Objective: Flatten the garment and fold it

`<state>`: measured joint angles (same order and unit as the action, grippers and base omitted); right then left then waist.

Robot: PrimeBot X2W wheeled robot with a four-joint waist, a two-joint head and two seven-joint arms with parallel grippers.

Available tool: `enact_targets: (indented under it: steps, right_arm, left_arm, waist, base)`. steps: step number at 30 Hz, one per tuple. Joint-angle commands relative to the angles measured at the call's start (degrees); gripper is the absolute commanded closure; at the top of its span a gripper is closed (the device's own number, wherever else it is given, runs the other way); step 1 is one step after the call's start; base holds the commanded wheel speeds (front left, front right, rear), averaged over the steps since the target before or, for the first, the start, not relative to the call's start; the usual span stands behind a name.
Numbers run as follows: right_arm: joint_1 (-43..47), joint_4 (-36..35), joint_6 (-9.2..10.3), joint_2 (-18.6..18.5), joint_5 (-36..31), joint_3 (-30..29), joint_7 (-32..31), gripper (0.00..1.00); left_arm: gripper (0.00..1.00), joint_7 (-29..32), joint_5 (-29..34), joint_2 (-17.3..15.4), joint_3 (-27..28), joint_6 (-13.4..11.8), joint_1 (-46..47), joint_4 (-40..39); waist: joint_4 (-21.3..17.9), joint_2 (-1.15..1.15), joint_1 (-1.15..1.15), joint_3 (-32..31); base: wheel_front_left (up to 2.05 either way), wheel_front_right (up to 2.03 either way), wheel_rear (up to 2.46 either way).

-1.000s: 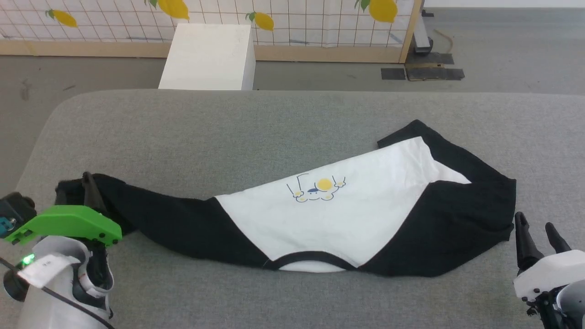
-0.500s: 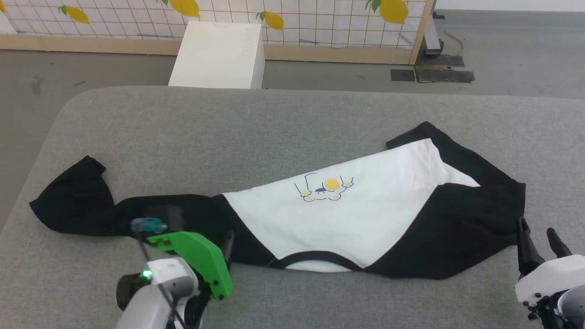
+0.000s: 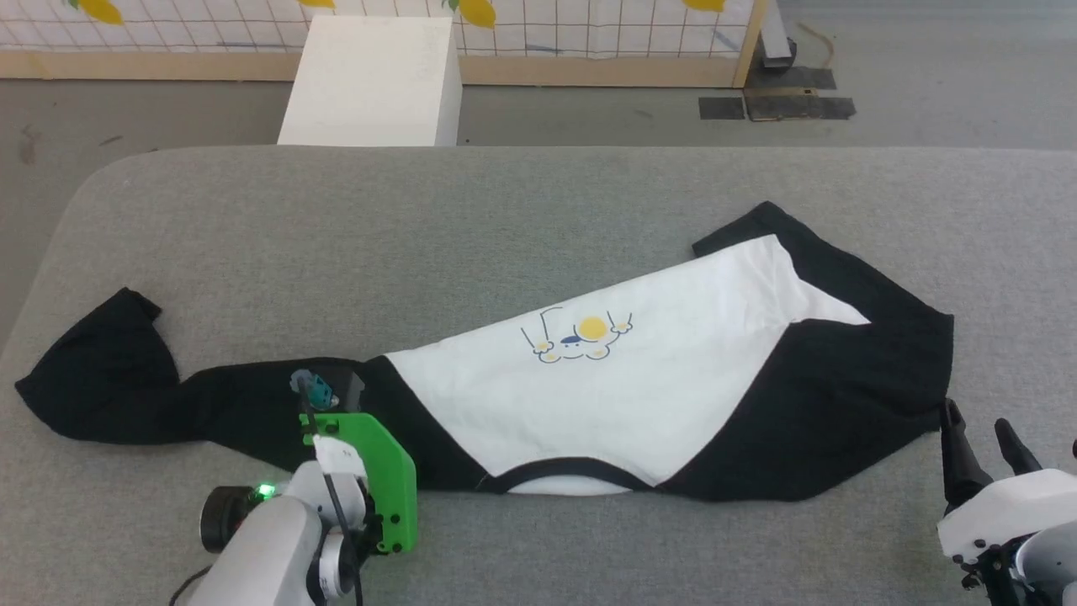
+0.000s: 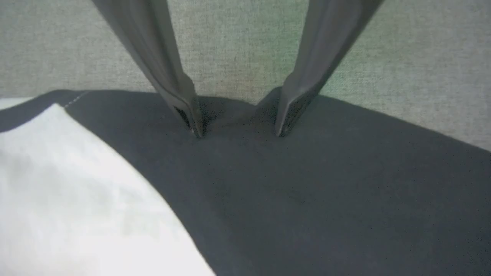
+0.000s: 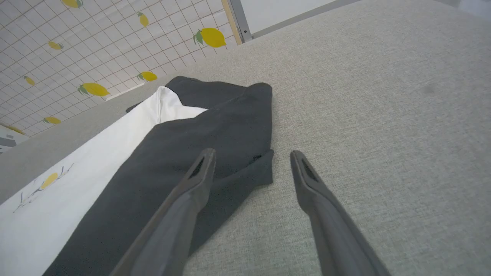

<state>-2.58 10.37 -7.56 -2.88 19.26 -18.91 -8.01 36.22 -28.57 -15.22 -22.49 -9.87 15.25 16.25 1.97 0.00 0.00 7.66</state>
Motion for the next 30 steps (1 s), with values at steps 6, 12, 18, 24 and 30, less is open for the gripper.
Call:
enact_targets:
  steps: [6, 12, 18, 24, 30]
  right_arm:
    - [-0.91, 0.45, 0.08, 0.01, 0.50, -0.12, 0.98, 0.00]
    - [-0.46, -0.37, 0.08, 0.01, -1.15, 0.90, -0.08, 0.00]
    - [-1.08, -2.58, 0.08, 0.01, -6.75, 7.36, -9.29, 0.00]
    - [-2.92, -5.19, 0.08, 0.01, -13.84, 12.29, -22.87, 0.00]
    - [-3.85, -5.69, 0.08, 0.01, -17.56, 13.88, -31.60, 0.00]
  left_arm:
    - [1.00, 3.80, -3.20, 0.57, -0.60, 1.93, -1.61, 2.82]
    - [1.00, 0.53, -5.48, 1.21, 2.04, 1.69, -2.19, 1.73]
    - [1.00, -3.49, -7.57, 1.15, 6.20, 0.07, -3.34, -2.17]
    - [1.00, -4.27, -8.19, 0.89, 7.10, -0.51, -4.48, -6.54]
    - [1.00, -3.73, -8.28, 1.22, 6.07, -0.22, -4.38, -8.51]
  waist:
    - [-1.05, 0.00, 0.00, 0.56]
    - [-0.49, 0.00, 0.00, 0.13]
    - [-0.41, 0.00, 0.00, 0.07]
    - [0.96, 0.00, 0.00, 1.71]
    - [2.68, 0.00, 0.00, 3.69]
  base:
    - [0.00, 0.00, 0.00]
    - [0.00, 0.00, 0.00]
    - [0.00, 0.00, 0.00]
    - [0.00, 0.00, 0.00]
    - [0.00, 0.00, 0.00]
